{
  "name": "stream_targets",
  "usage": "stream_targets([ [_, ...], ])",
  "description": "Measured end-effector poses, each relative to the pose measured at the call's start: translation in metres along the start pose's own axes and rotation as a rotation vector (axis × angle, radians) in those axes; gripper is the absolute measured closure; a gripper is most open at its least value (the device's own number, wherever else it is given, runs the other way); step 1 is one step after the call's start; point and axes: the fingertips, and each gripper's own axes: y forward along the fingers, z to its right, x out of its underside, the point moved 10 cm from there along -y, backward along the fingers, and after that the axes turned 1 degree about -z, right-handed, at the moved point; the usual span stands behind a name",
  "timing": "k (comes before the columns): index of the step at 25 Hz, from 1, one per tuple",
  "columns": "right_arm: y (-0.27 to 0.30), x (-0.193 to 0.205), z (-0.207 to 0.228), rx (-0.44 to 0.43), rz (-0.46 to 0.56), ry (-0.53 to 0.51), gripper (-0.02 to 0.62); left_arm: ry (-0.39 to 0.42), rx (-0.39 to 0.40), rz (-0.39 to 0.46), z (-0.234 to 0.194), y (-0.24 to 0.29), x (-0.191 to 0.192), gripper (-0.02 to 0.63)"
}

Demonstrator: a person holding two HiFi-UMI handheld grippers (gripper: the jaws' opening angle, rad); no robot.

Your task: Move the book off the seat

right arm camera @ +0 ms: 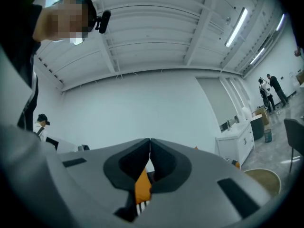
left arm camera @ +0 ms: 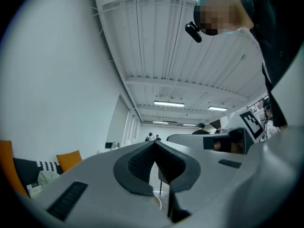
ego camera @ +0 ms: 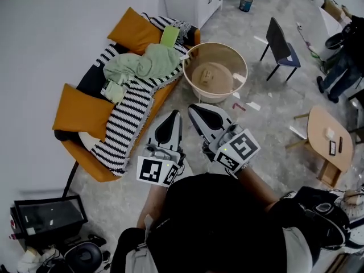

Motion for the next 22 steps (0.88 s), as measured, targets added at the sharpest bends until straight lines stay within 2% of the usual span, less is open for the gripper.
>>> stream_targets([
  [7, 0.090, 0.010, 0.030, 0.028, -0.046, -0.002, 0.580, -0.066, 0.026, 0.007, -0.095, 0.046, 0.003, 0.597],
  [13, 0.162, 0.022, 0.055, 0.091, -0.050, 0.020, 0.580, -0.082, 0.064, -0.036, -0.173, 0.079, 0.008, 0.597],
  [17, 0.202, 0.027, 0.063, 0.081, -0.047, -0.002, 0.580, -0.050, 0.075, -0.043, -0.213, 0.093, 0.005, 0.597],
  [22, 0.243, 0.027, 0.068, 0.032, 0.006, -0.004, 0.578, -0.090, 0.038, -0.049, -0.252, 0.098, 0.008, 0.597],
])
